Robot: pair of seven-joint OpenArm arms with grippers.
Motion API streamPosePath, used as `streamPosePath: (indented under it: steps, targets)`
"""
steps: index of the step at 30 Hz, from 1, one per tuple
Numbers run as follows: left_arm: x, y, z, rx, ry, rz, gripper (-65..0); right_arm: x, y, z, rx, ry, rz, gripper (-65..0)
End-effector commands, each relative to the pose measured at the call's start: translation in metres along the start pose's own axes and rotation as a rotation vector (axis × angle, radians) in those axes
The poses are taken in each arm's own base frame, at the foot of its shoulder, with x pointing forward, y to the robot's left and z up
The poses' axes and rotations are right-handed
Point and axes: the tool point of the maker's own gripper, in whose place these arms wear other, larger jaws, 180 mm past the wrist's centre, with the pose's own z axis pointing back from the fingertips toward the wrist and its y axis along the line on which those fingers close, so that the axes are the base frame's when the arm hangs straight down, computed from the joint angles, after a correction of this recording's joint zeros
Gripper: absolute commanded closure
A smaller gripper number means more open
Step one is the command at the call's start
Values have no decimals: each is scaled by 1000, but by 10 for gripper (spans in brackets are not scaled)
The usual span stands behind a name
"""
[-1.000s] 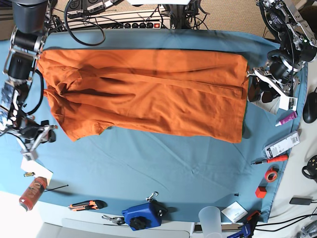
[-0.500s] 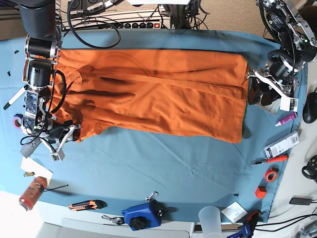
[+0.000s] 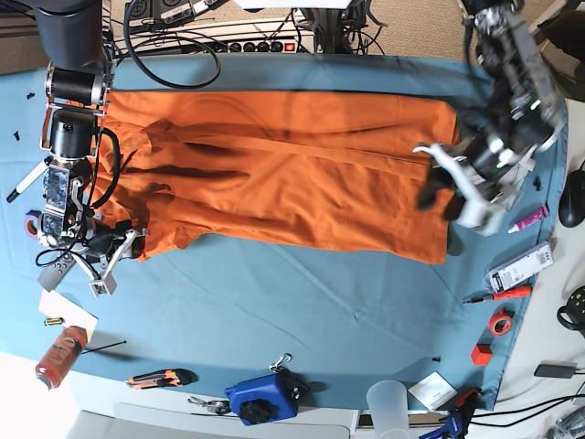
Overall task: Layout the t-shirt on the table in an organized manner, then fold the t-shirt properly
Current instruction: 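Grasp the hem corner with the right gripper and tug it straight, then grasp the hem edge with both grippers near each end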
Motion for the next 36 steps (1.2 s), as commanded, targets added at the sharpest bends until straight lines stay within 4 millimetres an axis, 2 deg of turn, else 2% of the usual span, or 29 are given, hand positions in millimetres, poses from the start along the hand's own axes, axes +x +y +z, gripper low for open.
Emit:
streamPosePath:
  steps: [1, 4, 9, 12, 16, 18, 26, 27, 30, 31, 33, 36]
  targets:
    - [15, 14, -6, 49, -22, -58, -293, -15, -15, 5, -45, 85, 13, -212]
    - [16, 40, -34, 125, 59, -131, -302, -20, -15, 6, -46, 112, 13, -212]
    - [19, 72, -77, 105, 147, -102, -331, -21, -14, 5, -45, 115, 12, -212]
    - [22, 83, -96, 54, 176, -66, -331, -21, -14, 6, -45, 117, 13, -212]
    - [23, 99, -109, 51, 214, -12, -331, -23, -15, 6, -45, 128, 12, -212]
    - [18, 101, -113, 40, 241, 0, -331, -24, -15, 6, -45, 135, 13, -212]
    - [-25, 76, -105, -86, 409, 40, -331, -28, -15, 7, -45, 158, 12, -209]
    - [-28, 75, -104, -88, 414, 42, -331, -29, -15, 7, -45, 160, 12, -188]
    - [-30, 73, -104, -97, 413, 51, -329, -31, -15, 7, -46, 174, 12, -51]
    - [-30, 72, -104, -102, 409, 57, -311, -32, -15, 7, -46, 180, 12, -6]
    - [-30, 71, -104, -105, 406, 60, -233, -31, -15, 8, -46, 179, 12, 0]
    - [-28, 71, -105, -101, 400, 80, -50, -22, -17, 10, -55, 143, 22, 0]
